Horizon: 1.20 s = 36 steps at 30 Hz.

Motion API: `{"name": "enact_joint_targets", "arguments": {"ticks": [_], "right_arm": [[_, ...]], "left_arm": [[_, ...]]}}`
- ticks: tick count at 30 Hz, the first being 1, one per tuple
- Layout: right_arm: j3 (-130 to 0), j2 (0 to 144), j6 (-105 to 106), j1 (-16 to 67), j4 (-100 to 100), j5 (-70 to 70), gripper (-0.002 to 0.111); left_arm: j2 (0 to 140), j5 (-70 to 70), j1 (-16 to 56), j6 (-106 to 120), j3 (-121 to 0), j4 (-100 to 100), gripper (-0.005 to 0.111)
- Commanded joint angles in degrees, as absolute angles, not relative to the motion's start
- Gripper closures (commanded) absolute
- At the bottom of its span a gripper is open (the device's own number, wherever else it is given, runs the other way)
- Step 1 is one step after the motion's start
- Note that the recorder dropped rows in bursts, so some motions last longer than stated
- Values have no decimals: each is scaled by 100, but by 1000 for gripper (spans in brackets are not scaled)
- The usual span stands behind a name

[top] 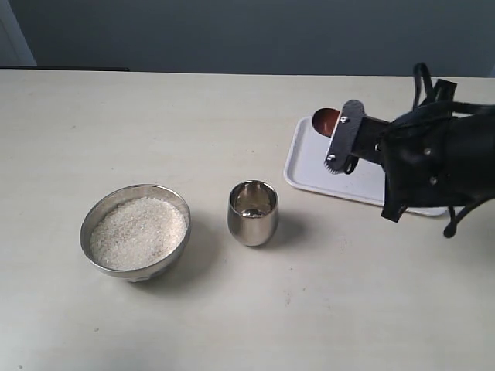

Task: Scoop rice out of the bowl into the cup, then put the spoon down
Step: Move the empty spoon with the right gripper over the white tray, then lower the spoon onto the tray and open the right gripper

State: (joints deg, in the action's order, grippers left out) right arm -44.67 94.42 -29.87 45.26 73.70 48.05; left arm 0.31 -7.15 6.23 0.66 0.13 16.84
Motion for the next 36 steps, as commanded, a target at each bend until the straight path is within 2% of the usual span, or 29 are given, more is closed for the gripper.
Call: {"name": "enact_joint_targets", "arguments": {"ticks": [1,10,22,24,27,29,36], "right_arm": [[-4479,9453,-2533,3529,7042,3772,109],[-4488,9779,-2508,2566,7443,2137,109],[-5256,10811,-2573,2462,7621,2513,109],[-5349,10888,-2573,2462,7525,2537,103],[-5374,10960,-2573,2462,7383,2523,83],[-5374,10964,-2573,2462,7157,2503,74],[-5374,10927,-2553,2462,6986,2734,75]], "left_arm": [[0,-692,650,45,0,1702,106],[0,-692,650,45,0,1702,106],[0,-692,650,45,0,1702,106],[0,-692,650,45,0,1702,106],[0,-692,650,45,0,1702,106],[0,-692,650,45,0,1702,106],[0,-692,650,45,0,1702,106]]}}
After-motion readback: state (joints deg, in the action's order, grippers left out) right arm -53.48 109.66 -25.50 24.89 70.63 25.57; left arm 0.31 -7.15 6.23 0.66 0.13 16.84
